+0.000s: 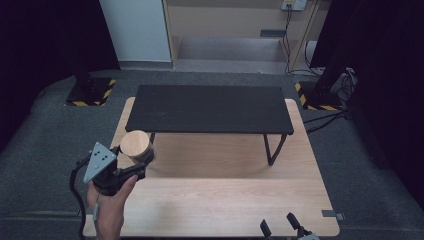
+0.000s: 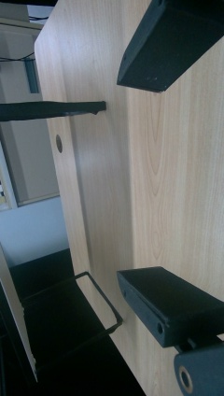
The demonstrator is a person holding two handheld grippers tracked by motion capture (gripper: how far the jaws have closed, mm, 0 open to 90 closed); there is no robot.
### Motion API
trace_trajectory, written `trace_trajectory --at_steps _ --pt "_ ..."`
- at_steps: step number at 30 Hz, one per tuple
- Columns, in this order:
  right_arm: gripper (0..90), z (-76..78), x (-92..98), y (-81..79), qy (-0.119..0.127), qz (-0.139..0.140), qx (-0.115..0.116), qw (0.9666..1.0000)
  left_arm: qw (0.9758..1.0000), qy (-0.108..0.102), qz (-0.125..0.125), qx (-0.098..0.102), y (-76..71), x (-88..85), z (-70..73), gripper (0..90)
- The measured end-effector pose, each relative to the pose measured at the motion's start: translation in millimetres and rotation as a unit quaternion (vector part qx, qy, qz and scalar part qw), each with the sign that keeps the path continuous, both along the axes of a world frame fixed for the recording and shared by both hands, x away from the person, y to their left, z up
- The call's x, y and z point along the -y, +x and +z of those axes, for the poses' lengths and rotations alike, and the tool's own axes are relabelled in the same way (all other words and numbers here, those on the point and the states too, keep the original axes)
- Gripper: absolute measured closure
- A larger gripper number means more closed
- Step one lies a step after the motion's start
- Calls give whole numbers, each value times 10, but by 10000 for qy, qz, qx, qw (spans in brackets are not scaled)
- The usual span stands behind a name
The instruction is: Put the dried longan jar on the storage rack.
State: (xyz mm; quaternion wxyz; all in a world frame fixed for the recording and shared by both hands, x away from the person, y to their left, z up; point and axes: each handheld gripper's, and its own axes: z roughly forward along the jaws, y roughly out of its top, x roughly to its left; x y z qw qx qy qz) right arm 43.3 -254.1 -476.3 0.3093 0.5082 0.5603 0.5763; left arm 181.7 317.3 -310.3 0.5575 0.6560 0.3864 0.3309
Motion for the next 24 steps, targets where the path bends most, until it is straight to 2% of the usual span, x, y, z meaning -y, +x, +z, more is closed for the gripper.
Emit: trace_trajectory --at_steps 9,15,16,18,24 --pt "71 28 14 28 -3 -35 23 10000 9999 78 72 -87 333 25 214 243" --pt "71 48 21 51 12 -71 66 10000 9998 79 130 -140 544 24 283 243" --pt "71 50 25 53 7 -79 77 9999 9998 79 130 -140 544 24 283 244" --pt "71 49 30 48 32 -113 92 9999 9997 87 88 -211 680 26 308 243" --pt "72 36 39 30 35 -162 89 9998 9993 158 194 -271 912 81 319 243"
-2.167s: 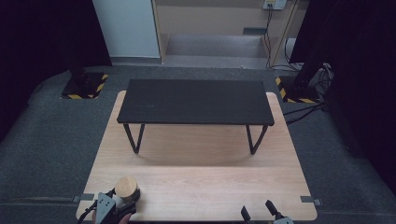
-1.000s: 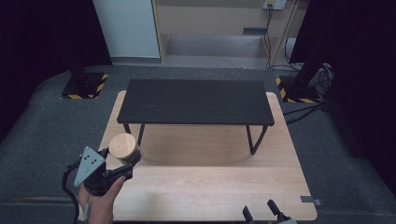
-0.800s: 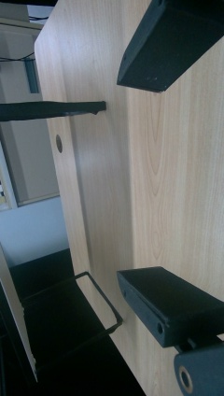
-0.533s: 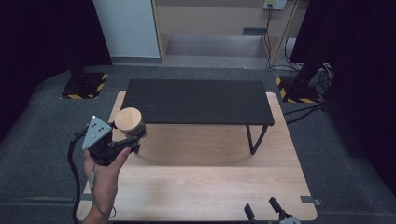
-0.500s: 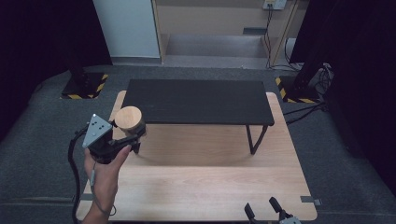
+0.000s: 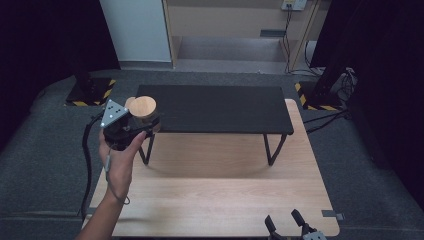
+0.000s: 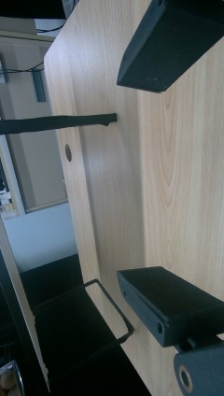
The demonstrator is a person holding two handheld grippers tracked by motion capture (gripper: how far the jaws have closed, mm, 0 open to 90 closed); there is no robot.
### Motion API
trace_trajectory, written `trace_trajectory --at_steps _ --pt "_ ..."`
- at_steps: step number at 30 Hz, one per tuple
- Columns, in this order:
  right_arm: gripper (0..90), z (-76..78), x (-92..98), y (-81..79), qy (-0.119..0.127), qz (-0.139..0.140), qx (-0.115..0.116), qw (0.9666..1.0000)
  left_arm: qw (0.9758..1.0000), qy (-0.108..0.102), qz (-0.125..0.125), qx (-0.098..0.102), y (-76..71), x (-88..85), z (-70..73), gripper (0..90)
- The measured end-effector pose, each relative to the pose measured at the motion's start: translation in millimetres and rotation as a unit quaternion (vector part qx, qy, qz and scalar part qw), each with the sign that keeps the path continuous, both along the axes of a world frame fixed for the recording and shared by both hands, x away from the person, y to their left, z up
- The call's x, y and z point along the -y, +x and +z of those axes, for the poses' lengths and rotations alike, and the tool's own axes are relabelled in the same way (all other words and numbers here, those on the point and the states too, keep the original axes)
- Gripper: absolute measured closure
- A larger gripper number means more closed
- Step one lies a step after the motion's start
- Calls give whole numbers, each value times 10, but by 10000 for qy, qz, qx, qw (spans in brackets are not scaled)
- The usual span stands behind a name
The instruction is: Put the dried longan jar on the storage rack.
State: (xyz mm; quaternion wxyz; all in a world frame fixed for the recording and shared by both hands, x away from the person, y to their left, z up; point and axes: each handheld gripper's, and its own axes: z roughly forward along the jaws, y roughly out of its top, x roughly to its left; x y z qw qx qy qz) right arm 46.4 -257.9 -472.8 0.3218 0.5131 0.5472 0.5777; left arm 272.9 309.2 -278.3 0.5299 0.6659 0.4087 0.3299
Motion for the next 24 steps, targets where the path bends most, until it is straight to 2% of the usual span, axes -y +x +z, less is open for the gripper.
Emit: trace_trajectory --at_steps 4,8,14,24 --pt "71 -3 14 -12 18 -42 -10 10000 10000 -40 76 50 115 11 -12 243" --pt "72 -6 31 -15 16 -67 -10 10000 9999 30 127 113 215 57 14 243" --pt "72 -18 46 -21 24 -102 -12 9999 9998 76 144 71 357 111 35 243" --pt "73 -30 79 -41 24 -172 -48 9998 9998 111 141 -83 525 172 -43 243"
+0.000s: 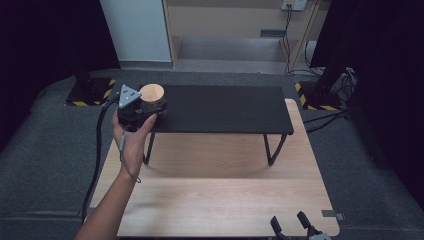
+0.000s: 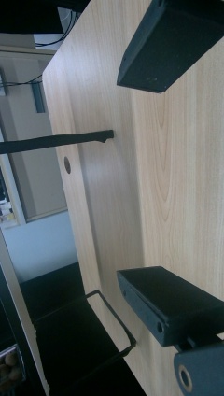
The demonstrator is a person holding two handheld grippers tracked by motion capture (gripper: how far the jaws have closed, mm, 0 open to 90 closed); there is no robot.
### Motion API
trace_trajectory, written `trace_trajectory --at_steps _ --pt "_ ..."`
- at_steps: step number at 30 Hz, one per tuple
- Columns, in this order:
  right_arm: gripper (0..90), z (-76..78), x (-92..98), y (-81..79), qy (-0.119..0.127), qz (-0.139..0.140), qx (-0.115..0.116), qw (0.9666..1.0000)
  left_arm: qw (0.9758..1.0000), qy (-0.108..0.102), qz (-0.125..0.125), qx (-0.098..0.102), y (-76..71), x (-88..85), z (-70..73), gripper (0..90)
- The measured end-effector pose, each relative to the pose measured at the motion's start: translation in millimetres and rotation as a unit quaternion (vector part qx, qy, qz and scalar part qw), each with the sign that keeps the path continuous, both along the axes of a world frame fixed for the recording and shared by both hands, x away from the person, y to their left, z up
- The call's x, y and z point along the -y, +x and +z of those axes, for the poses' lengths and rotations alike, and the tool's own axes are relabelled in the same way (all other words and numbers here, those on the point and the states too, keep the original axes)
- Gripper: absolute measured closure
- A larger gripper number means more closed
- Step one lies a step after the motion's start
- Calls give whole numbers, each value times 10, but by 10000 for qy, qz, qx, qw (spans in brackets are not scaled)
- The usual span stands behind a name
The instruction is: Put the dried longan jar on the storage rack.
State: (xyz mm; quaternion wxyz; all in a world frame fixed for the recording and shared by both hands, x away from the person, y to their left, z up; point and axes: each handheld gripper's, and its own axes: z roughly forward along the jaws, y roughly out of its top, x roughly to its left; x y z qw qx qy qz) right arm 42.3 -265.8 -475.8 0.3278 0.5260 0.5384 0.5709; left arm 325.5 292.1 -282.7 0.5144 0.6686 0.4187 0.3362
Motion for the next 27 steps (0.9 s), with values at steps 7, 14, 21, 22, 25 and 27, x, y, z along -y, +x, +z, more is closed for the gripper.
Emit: trace_trajectory --at_steps 7,14,21,22,25,27 --pt "73 -3 7 12 14 -20 -17 10000 10000 -36 0 -88 78 17 -53 243" --pt "73 -9 14 27 -12 -22 -29 10000 9999 -111 10 -70 107 7 -82 243" --pt "73 -21 12 29 13 -19 -49 10000 9999 -125 30 -30 108 15 -105 243" --pt "73 -21 12 30 11 -16 -53 10000 9999 -125 30 -30 108 15 -105 242" --pt "72 -23 13 28 17 -15 -47 10000 9998 -175 74 -35 133 23 -124 139" --pt "72 -24 15 28 19 -12 -37 10000 9997 -201 135 31 113 39 -150 72"
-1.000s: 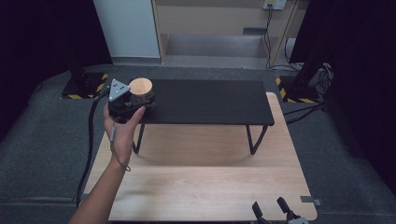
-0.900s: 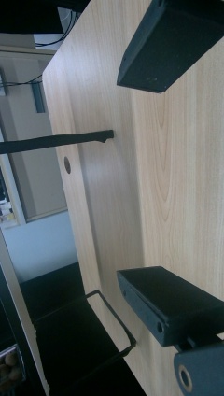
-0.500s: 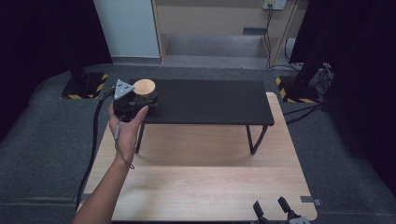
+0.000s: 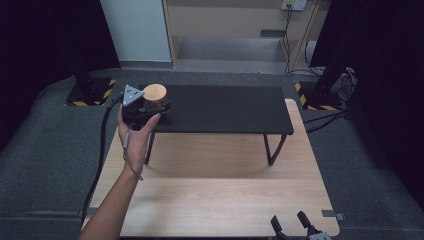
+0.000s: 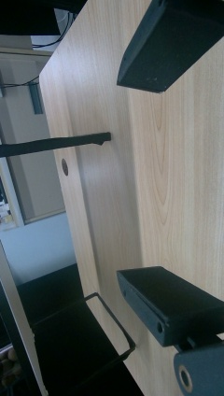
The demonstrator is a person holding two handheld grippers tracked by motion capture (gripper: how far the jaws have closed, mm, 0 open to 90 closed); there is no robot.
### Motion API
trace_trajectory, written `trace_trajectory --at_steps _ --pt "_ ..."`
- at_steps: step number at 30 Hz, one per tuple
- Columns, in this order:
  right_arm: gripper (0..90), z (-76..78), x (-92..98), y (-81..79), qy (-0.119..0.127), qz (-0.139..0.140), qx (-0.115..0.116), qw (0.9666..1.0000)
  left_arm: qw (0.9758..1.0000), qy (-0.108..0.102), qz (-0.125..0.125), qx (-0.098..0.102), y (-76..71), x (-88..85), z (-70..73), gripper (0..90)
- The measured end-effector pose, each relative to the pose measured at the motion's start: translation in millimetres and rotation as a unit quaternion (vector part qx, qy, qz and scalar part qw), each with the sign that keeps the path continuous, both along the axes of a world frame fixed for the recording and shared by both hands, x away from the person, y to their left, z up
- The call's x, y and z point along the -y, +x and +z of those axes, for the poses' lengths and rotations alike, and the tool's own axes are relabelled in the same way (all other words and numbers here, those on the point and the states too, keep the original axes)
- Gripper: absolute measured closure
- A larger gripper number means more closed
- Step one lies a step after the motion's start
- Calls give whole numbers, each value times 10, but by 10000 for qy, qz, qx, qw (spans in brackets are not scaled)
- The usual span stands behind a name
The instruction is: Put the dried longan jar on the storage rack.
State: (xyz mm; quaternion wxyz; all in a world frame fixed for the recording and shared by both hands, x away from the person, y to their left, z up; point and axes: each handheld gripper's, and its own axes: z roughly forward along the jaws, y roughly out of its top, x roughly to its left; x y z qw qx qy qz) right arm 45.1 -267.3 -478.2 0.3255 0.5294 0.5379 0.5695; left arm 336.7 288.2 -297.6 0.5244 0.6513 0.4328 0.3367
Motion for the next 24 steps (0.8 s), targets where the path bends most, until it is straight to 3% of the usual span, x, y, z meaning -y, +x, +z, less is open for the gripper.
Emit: trace_trajectory --at_steps 6,12,16,17,19,24 --pt "70 6 -5 2 -11 18 -2 10000 9998 19 125 151 -74 45 -17 16" --pt "69 12 -9 1 -15 29 7 10000 9999 54 41 111 -99 26 5 14" --pt "68 23 -15 -4 -15 42 32 10000 9997 108 66 224 -201 33 6 14" --pt "68 27 -17 -4 -17 49 33 10000 9991 204 159 344 -279 57 7 14" --pt "68 29 -20 -3 -7 54 49 10000 9985 207 218 453 -350 58 -3 14" --pt "67 39 -34 7 -22 92 60 9999 9984 116 217 509 -458 6 -6 14"
